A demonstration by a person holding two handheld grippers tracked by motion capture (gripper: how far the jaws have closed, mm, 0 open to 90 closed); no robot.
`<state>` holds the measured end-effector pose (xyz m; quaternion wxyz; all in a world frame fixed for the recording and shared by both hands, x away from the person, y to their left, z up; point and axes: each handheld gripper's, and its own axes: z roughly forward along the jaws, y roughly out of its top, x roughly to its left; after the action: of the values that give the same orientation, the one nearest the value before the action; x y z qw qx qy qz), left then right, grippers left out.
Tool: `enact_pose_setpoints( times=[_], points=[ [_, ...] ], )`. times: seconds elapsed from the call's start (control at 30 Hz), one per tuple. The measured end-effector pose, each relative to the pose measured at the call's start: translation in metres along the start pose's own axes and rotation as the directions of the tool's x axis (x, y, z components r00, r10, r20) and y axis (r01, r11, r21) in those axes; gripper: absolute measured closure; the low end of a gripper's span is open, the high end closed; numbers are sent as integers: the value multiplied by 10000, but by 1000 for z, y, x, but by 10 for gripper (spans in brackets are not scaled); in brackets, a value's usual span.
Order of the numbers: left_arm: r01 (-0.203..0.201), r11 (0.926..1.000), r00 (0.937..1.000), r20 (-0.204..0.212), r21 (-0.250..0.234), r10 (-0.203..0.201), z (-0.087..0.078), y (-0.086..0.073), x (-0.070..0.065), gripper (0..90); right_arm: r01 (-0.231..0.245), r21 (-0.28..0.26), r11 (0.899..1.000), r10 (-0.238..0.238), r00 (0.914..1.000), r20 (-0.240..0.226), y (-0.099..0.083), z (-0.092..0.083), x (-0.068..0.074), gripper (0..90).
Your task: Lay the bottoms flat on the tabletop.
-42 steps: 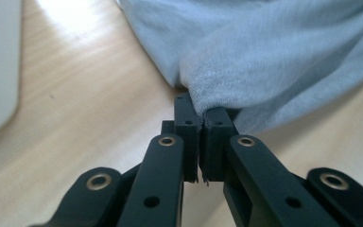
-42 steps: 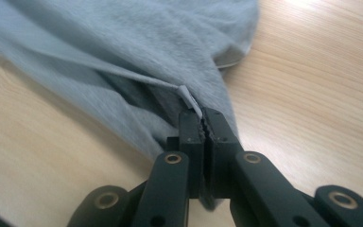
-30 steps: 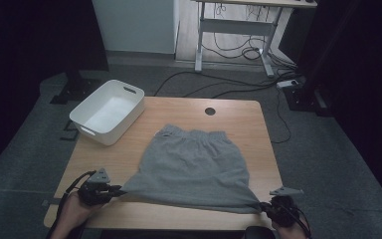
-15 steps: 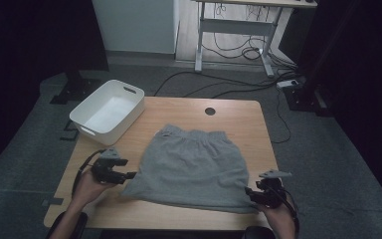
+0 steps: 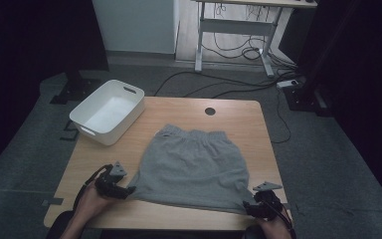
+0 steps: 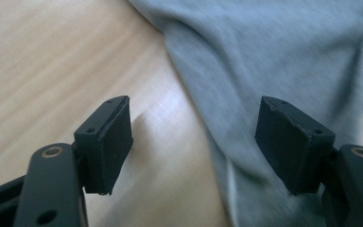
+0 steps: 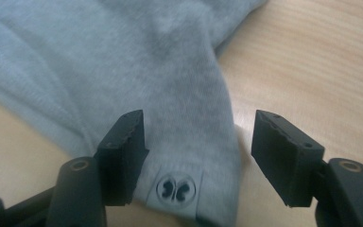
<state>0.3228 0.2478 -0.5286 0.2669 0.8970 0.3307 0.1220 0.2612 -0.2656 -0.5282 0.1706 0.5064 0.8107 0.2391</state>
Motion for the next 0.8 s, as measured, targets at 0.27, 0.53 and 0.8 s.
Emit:
enact_pose_setpoints(
  times=[0.27,0.53,0.8],
  points=[
    [-281,9995,9995,124,-140,283,-15,-3,-12,266,426,330,9985,-421,9990,-159,-9,-17,3,337],
    [-784,9940,9914,985,-769,858,-3,28,-28,266,671,-553,9962,-726,9919,-1046,18,-12,25,338],
    [-1643,9855,9702,1732,-427,1693,24,32,-54,282,1539,-581,9864,-1635,9568,-2403,27,13,63,360]
  ],
)
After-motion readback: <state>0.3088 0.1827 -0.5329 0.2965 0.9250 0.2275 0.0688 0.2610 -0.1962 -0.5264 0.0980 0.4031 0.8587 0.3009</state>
